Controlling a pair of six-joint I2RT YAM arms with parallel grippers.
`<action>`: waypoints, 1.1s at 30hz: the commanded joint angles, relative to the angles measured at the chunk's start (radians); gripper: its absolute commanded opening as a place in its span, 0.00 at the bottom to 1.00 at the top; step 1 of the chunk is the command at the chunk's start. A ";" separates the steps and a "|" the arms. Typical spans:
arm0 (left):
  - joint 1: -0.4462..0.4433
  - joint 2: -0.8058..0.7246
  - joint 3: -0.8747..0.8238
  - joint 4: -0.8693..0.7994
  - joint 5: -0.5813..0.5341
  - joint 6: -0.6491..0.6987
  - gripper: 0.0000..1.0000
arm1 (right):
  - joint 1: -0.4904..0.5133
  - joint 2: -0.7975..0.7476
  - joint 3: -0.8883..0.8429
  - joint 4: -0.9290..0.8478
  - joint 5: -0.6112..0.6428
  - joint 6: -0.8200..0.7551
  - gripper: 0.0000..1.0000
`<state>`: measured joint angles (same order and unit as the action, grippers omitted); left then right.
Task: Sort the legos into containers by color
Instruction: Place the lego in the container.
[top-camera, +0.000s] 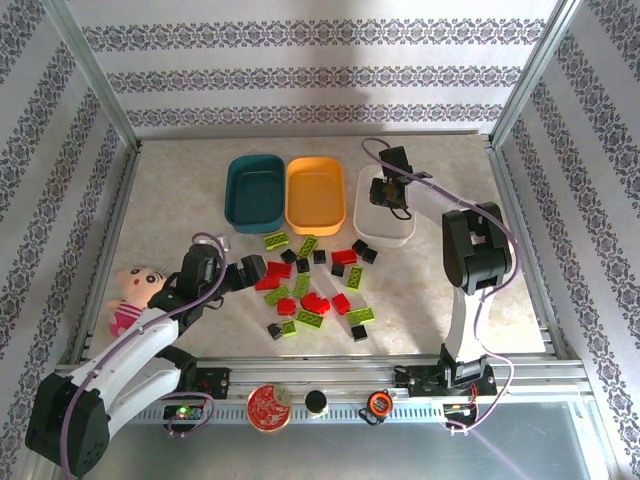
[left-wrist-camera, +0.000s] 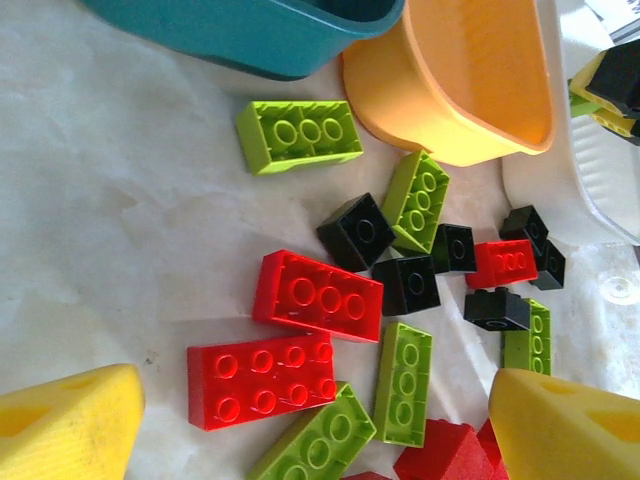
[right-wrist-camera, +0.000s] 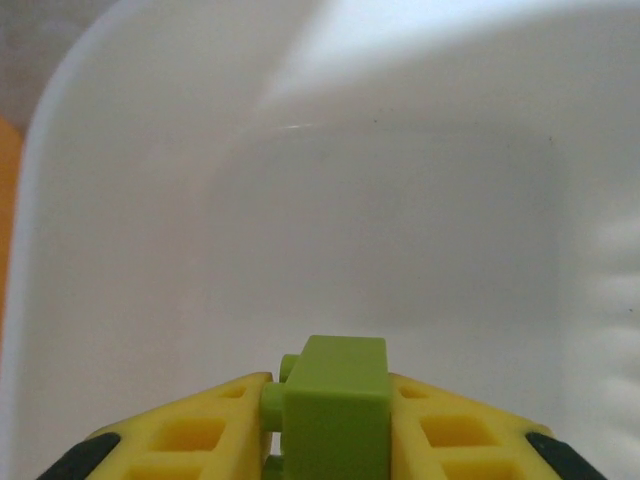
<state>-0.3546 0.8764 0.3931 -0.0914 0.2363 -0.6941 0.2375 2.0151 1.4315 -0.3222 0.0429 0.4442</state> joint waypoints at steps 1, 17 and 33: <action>-0.025 0.007 0.010 -0.059 -0.040 0.014 0.87 | -0.012 0.018 0.038 -0.027 -0.009 0.020 0.38; -0.326 0.193 0.073 -0.132 -0.254 0.087 0.85 | 0.035 -0.291 -0.312 0.114 -0.041 0.018 0.67; -0.325 0.498 0.217 -0.027 -0.439 0.199 0.89 | 0.063 -0.400 -0.441 0.153 -0.033 0.018 0.69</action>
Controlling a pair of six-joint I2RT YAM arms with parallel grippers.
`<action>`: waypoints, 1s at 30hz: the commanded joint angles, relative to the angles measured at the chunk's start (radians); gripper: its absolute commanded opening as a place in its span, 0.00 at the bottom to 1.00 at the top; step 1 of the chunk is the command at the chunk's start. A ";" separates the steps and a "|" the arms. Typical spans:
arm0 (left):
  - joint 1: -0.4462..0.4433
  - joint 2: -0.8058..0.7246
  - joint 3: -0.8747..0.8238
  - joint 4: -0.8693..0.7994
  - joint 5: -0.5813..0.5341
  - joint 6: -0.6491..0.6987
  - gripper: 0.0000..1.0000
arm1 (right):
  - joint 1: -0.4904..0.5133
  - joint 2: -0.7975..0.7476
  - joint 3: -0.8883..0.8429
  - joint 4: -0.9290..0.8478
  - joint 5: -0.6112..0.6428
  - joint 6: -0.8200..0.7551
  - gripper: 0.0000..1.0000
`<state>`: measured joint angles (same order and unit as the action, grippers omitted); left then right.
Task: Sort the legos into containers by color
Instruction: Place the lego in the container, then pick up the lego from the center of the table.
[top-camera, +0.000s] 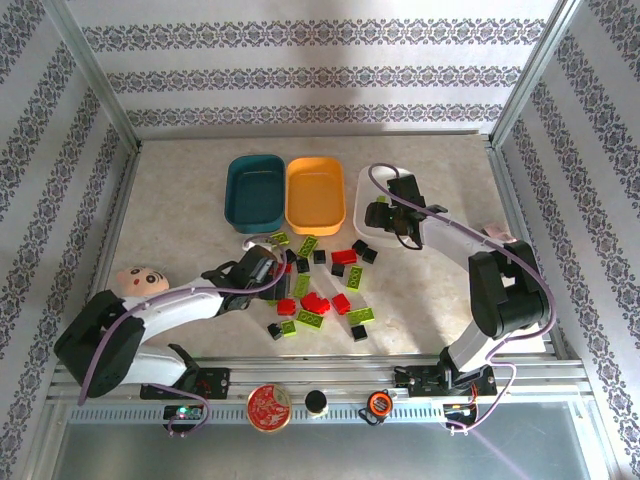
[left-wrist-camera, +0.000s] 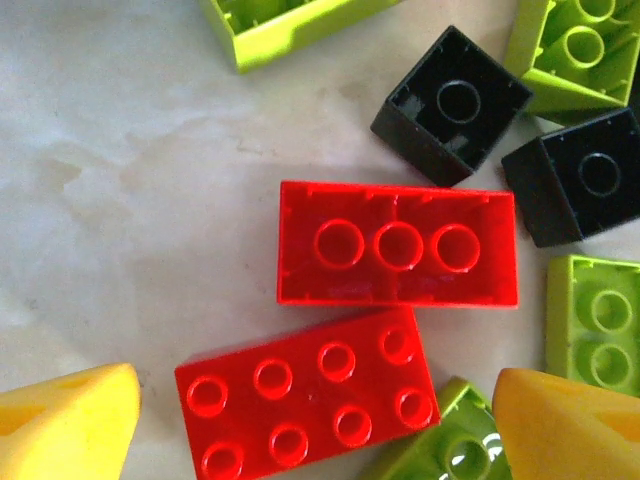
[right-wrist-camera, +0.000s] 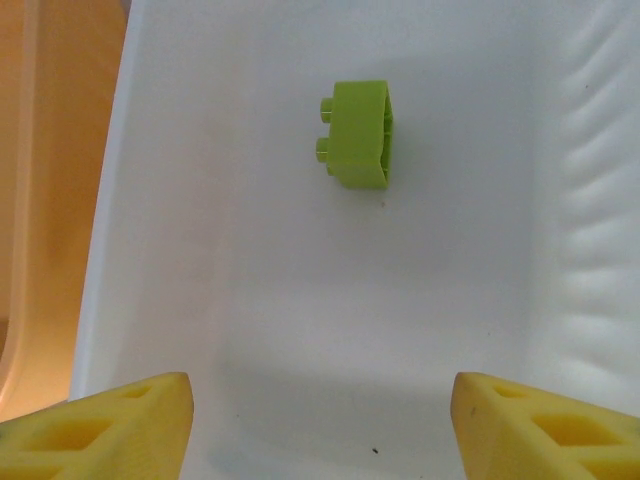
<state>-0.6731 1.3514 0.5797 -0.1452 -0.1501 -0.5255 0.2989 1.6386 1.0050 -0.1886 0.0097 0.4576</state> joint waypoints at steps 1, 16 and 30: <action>-0.006 0.031 0.036 0.017 -0.059 0.025 0.88 | 0.003 -0.024 -0.015 0.020 0.000 0.005 0.69; 0.046 0.051 -0.027 -0.013 -0.057 -0.031 0.79 | 0.009 -0.033 -0.012 0.029 -0.015 0.016 0.70; 0.049 -0.055 -0.069 -0.054 -0.106 -0.068 0.84 | 0.008 -0.032 -0.018 0.029 -0.020 0.015 0.70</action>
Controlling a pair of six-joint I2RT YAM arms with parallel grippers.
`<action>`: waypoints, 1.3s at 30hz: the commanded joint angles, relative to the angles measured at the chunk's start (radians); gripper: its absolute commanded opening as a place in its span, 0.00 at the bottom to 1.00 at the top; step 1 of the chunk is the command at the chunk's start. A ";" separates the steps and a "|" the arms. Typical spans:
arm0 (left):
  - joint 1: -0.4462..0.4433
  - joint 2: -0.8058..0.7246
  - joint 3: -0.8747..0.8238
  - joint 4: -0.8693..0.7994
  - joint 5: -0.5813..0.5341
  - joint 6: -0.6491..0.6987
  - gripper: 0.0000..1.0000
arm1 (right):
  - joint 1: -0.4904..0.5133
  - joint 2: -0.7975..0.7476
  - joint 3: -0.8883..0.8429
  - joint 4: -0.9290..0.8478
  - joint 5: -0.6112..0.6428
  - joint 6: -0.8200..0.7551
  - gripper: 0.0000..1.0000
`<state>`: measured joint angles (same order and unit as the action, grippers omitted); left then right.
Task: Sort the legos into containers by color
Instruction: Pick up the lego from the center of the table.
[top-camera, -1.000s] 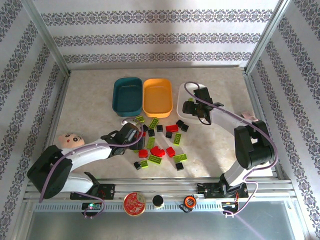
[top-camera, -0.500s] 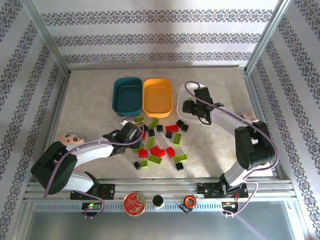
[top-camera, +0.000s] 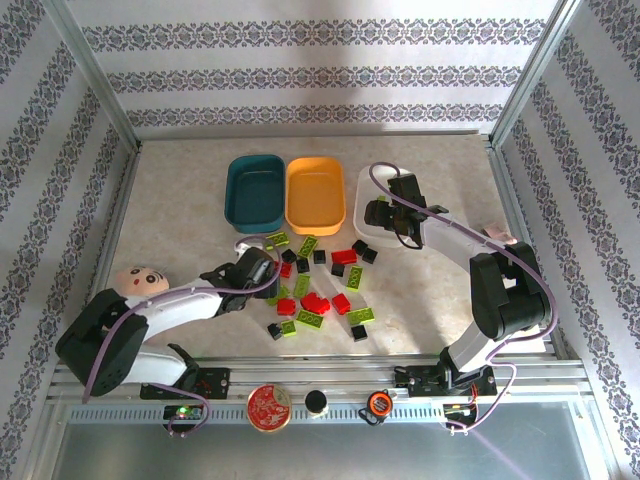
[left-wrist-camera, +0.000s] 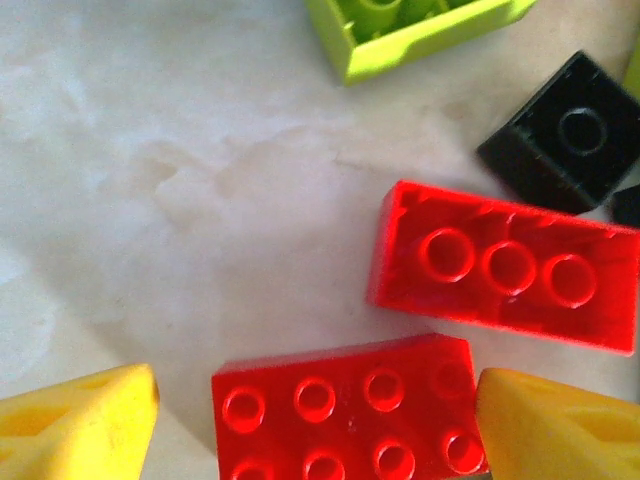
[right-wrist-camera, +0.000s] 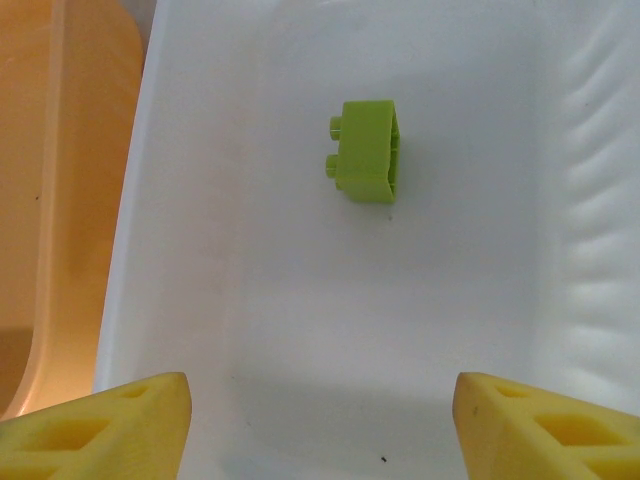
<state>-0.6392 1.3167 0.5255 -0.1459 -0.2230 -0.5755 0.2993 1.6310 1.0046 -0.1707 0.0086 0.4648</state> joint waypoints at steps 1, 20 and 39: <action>0.014 -0.009 -0.012 -0.058 -0.030 -0.016 0.85 | 0.008 -0.023 -0.019 0.013 -0.020 0.010 0.70; 0.013 0.115 -0.003 0.052 0.031 -0.032 0.73 | 0.005 -0.030 -0.017 0.014 -0.024 0.009 0.71; 0.217 0.006 0.300 -0.013 0.124 0.043 0.51 | 0.027 -0.122 -0.096 0.027 -0.027 0.046 0.71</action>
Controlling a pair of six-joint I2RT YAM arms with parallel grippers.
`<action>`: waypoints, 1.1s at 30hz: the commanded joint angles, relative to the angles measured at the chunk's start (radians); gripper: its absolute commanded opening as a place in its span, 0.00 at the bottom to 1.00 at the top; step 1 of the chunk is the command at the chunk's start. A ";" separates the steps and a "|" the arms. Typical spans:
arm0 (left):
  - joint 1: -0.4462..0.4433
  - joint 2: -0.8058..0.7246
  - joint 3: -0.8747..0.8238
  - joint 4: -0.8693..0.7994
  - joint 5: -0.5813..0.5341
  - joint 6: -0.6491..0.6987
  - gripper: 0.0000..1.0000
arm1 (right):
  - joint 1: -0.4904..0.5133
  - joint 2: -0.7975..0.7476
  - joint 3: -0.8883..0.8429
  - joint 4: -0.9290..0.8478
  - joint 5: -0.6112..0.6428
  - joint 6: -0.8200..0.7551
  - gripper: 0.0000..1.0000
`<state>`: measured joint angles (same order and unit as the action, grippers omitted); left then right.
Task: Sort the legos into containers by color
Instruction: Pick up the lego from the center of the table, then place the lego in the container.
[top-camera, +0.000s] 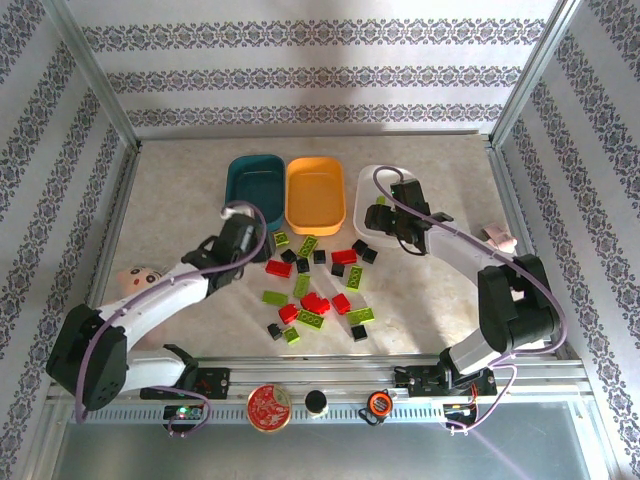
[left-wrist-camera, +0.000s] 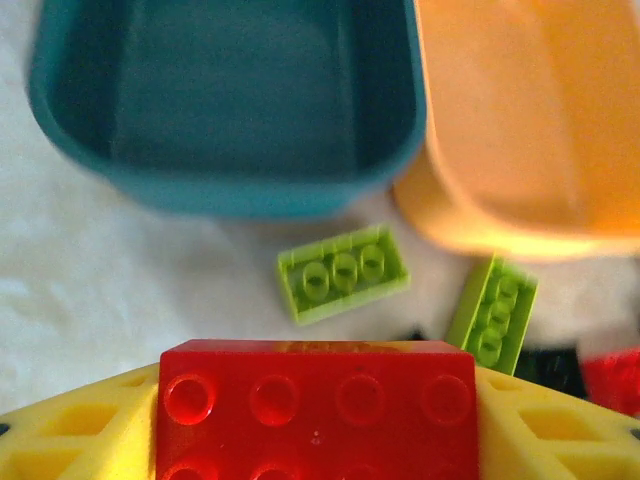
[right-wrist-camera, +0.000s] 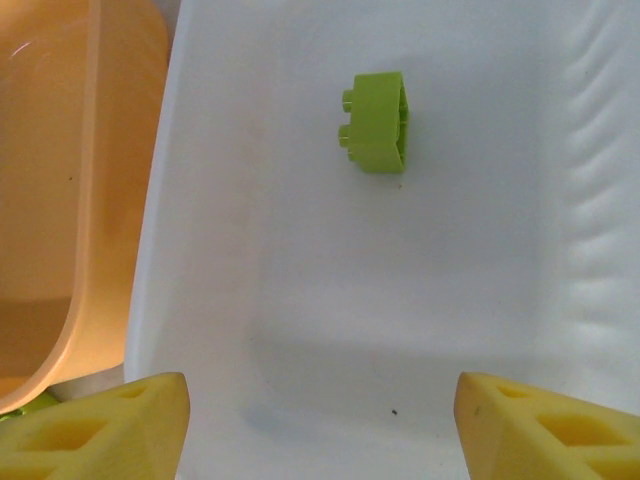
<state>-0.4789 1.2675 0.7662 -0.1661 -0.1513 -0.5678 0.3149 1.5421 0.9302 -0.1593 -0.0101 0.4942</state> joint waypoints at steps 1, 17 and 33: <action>0.080 0.094 0.099 0.017 0.068 0.037 0.51 | 0.012 -0.042 -0.028 0.015 -0.009 0.017 0.71; 0.238 0.673 0.634 -0.094 0.111 0.049 0.54 | 0.041 -0.232 -0.148 0.000 -0.013 0.048 0.71; 0.171 0.376 0.456 0.015 0.256 0.012 0.95 | 0.099 -0.299 -0.229 -0.051 -0.094 0.034 0.72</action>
<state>-0.2695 1.7805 1.2907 -0.2230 0.0532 -0.5423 0.3939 1.2556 0.7303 -0.1829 -0.0639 0.5278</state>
